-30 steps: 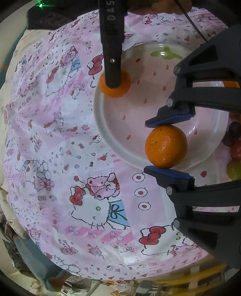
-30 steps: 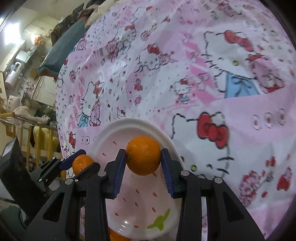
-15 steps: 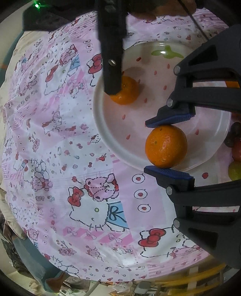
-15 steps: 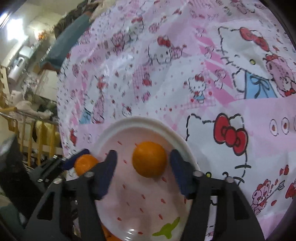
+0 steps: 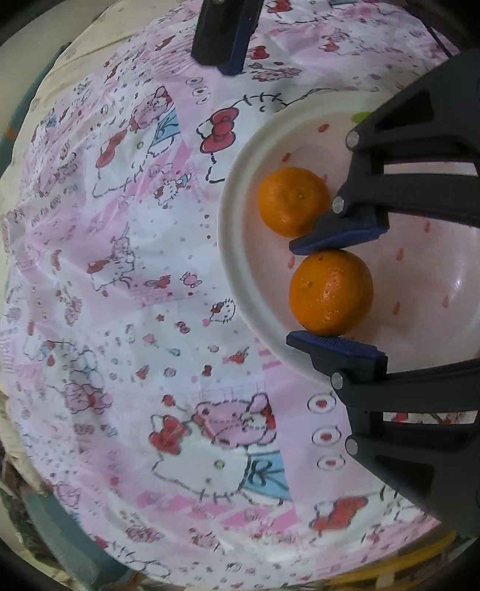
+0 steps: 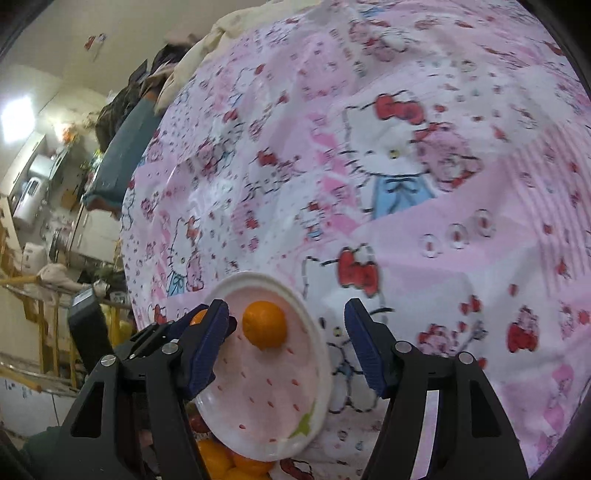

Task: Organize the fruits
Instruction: 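Carry both held mandarins over the pink plate, then lower the mandarins onto the plate and open both tools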

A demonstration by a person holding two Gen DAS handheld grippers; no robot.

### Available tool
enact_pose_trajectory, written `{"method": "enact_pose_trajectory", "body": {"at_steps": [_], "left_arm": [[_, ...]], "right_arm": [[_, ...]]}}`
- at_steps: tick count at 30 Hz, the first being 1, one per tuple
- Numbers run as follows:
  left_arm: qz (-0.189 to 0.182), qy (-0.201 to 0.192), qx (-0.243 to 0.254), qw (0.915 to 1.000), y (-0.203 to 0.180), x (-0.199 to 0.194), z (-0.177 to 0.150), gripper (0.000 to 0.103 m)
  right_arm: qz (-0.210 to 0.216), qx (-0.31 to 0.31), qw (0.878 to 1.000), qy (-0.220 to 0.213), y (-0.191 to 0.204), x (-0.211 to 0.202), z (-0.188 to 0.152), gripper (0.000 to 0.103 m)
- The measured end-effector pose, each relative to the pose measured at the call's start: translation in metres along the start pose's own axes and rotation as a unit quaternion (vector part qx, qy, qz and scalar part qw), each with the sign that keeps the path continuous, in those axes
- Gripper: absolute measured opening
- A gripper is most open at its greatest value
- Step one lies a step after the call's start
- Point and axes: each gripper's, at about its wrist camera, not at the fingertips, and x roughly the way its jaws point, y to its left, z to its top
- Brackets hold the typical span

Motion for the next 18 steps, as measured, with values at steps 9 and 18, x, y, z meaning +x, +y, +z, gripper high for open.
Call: {"method": "enact_pose_trajectory", "body": {"at_steps": [9, 18], "left_arm": [[-0.005, 0.006, -0.014, 0.9999, -0.002, 0.006, 0.000, 0.039], [0.008, -0.009, -0.002, 0.9999, 0.000, -0.006, -0.001, 0.081]], "right_arm": [[-0.002, 0.013, 1.000, -0.017, -0.011, -0.014, 0.006, 0.068], [0.003, -0.006, 1.000, -0.029, 0.003, -0.021, 0.006, 0.068]]}}
